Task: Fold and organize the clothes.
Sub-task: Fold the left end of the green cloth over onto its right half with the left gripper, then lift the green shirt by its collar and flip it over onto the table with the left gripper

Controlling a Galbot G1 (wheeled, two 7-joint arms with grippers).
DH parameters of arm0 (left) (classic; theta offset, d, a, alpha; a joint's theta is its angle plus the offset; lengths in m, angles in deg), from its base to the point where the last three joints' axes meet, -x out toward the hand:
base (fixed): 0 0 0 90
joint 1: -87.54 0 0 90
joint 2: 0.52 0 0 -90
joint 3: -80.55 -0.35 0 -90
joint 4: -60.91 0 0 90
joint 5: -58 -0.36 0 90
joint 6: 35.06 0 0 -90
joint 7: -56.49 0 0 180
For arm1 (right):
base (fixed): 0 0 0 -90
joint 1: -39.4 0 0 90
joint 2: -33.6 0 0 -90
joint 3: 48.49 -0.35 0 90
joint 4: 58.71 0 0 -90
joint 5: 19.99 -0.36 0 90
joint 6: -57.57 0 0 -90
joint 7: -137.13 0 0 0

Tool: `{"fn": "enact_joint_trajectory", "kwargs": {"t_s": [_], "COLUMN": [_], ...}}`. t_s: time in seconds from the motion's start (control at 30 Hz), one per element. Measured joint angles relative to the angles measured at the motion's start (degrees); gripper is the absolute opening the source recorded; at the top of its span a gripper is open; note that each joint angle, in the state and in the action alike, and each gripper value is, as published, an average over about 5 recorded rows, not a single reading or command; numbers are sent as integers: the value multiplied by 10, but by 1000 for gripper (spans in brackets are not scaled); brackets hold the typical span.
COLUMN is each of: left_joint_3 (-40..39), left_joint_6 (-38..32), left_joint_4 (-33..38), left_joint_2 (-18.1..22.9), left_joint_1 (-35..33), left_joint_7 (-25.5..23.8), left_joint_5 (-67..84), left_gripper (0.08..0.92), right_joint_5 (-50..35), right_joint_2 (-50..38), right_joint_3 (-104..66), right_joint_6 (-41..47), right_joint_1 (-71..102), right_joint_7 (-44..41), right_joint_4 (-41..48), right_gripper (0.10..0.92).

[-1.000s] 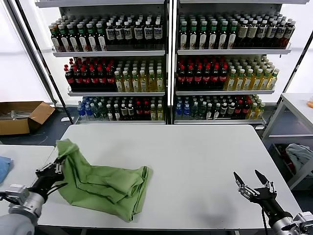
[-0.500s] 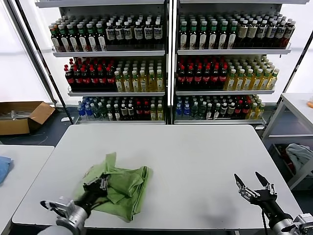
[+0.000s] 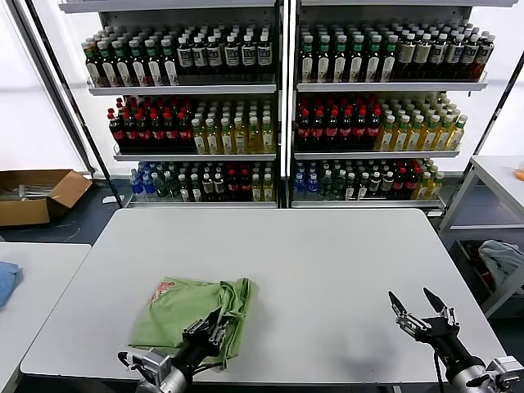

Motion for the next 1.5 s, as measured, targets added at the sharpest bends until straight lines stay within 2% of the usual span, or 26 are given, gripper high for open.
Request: {"fn": "enact_joint_trajectory", "kwargs": {"t_s": [0.33,0.57,0.77,0.93,1.5], "left_joint_3": [-12,65,144,173,162], "left_joint_6": [15,21,25,28,41], "left_joint_4": [46,54,8,-34,-115], "left_joint_2": [7,-10,-29,-32,-18], "left_joint_1": [-15,-11,4,16,38], "left_joint_7": [30,35,34,31,21], "left_joint_5": [52,105,132,139,149], "left_gripper": [631,804,822,823,823], "right_joint_5": [-1,-1,3,4,7], "right_joint_2": [5,6,6,4,5], "right_joint_3": [-2,-4,2,4,9], "right_joint_6": [-1,-6,-5,-4,-4], "right_joint_1": [10,19,18,20,19], "right_joint_7": [-4,-7,-6,-5,-5], "right_joint_4": [-6,-7,-10,-15,-14], "right_gripper": [823,823,823,823,823]}}
